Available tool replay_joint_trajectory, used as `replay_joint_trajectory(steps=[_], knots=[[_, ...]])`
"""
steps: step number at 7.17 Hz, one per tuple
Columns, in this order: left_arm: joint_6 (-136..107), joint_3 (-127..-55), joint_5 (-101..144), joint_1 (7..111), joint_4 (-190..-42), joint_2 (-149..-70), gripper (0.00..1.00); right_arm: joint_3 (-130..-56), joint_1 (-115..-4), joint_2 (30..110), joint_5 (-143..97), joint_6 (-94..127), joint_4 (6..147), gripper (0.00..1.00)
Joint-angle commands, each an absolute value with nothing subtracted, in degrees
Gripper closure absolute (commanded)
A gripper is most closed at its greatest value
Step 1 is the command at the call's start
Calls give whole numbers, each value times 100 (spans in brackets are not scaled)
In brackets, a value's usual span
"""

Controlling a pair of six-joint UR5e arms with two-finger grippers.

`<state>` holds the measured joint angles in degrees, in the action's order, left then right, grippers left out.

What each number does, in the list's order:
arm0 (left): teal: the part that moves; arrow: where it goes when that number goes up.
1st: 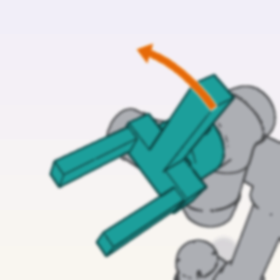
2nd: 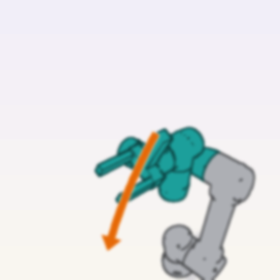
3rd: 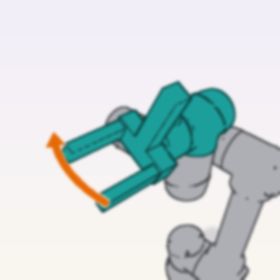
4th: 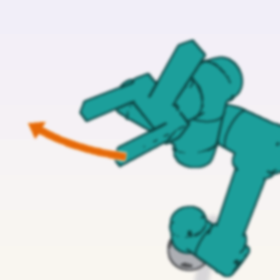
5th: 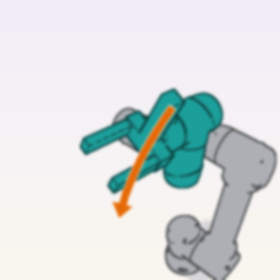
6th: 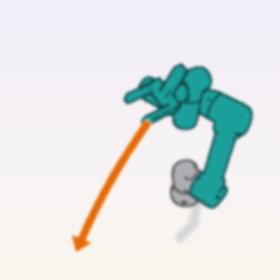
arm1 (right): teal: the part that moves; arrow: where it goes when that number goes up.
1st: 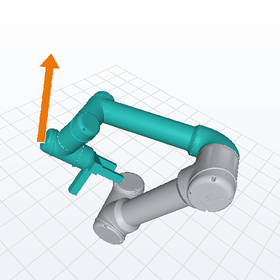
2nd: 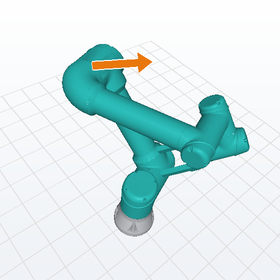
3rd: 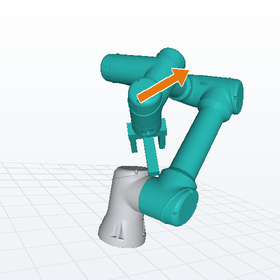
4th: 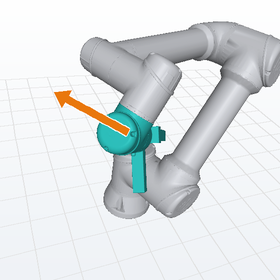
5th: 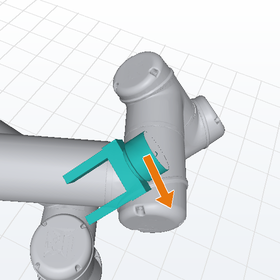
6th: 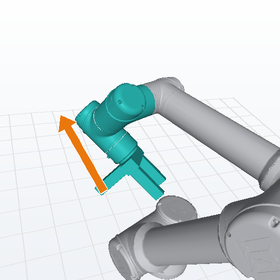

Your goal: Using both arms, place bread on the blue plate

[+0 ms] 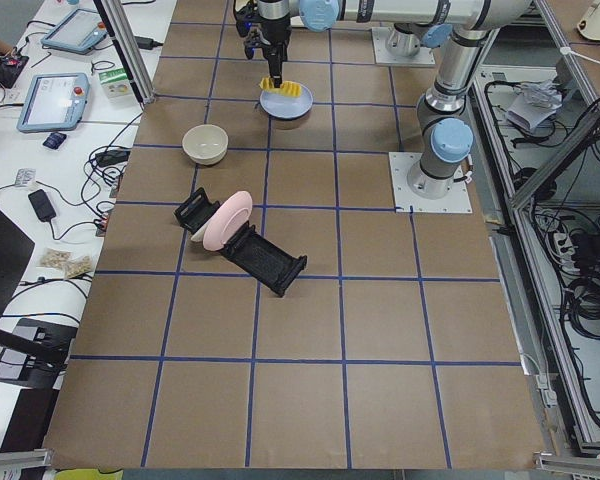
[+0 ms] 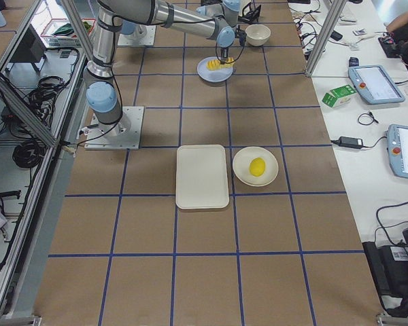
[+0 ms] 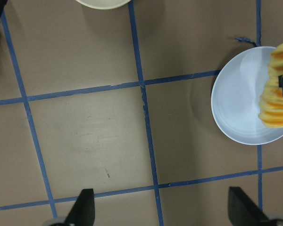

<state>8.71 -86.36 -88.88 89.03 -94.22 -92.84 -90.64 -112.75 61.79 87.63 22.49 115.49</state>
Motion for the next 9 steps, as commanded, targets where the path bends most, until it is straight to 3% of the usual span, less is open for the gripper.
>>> replay_joint_trajectory(steps=[1,2,3,4,6,9], knots=[[888,-8701,-8895,8912,-9098,-9255,0,-9114,-11294,6126,8754,2381,11523,63],[888,-8753,-8903,8912,-9123,-9159,0,-9114,-11311,6065,8754,2451,11531,56],[888,-8832,-8895,8912,-9080,-9158,0,-9114,-11338,6030,8754,2452,11531,21],[888,-8850,-8903,8912,-9079,-9123,0,-9114,-11338,6029,8754,2452,11523,2],[888,-8868,-8895,8912,-9070,-9097,0,-9036,-11329,6099,8763,2452,11514,0],[888,-8868,-8895,8912,-9070,-9097,0,-9018,-10560,7133,8790,2173,10971,0]])
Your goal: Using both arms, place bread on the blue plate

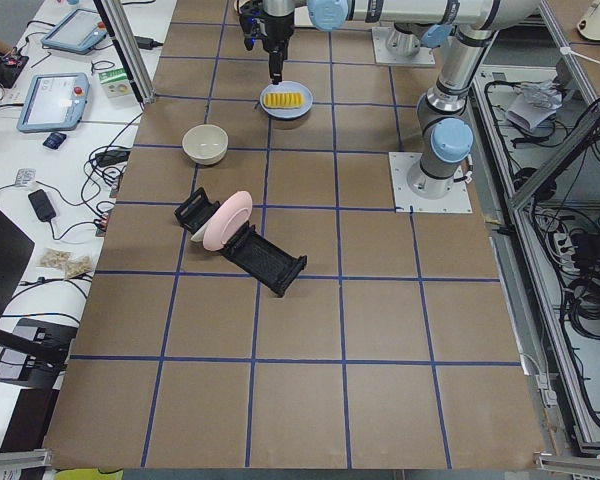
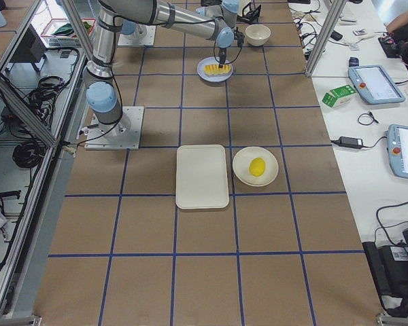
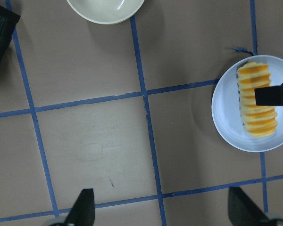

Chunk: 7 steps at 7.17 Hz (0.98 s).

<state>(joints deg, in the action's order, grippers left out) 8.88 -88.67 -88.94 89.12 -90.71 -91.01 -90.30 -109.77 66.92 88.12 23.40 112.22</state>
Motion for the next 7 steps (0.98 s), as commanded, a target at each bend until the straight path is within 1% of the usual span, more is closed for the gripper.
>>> replay_joint_trajectory(steps=[1,2,3,4,7], knots=[[888,-8868,-8895,8912,-9070,-9097,0,-9026,-10025,7624,8789,1605,10482,0],[888,-8868,-8895,8912,-9070,-9097,0,-9035,-9532,8038,8876,991,9833,0],[879,-8868,-8895,8912,-9070,-9105,0,-9035,-9258,8494,8886,471,9574,0],[879,-8868,-8895,8912,-9070,-9105,0,-9096,-9124,8751,9025,414,9432,0],[870,-8868,-8895,8912,-9070,-9105,0,-9132,-9088,8789,9114,396,9360,0]])
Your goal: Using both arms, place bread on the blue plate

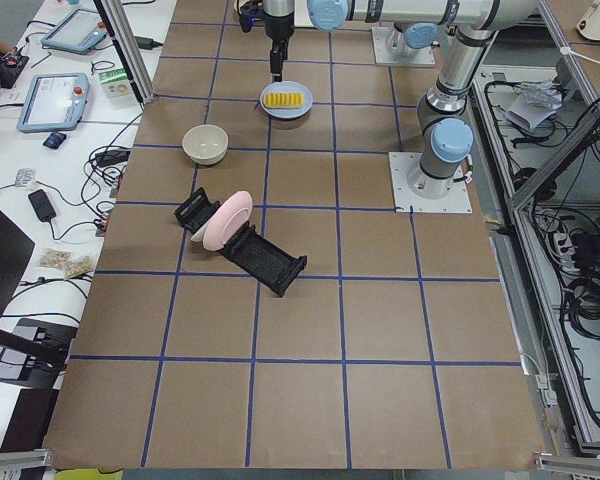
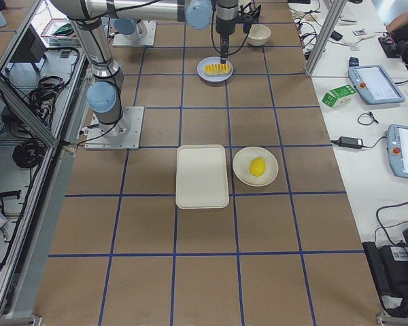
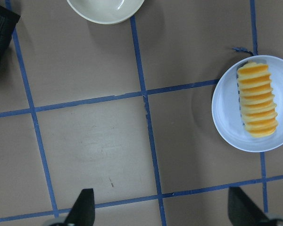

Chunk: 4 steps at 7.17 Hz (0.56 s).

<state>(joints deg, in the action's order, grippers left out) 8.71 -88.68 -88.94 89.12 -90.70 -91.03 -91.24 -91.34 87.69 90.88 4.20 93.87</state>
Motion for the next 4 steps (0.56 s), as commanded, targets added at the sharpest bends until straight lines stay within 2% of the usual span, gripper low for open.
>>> replay_joint_trajectory(steps=[1,4], knots=[[870,-8868,-8895,8912,-9070,-9105,0,-9132,-9088,8806,9088,387,9360,0],[861,-8868,-8903,8912,-9079,-9105,0,-9132,-9097,8894,9053,396,9220,0]])
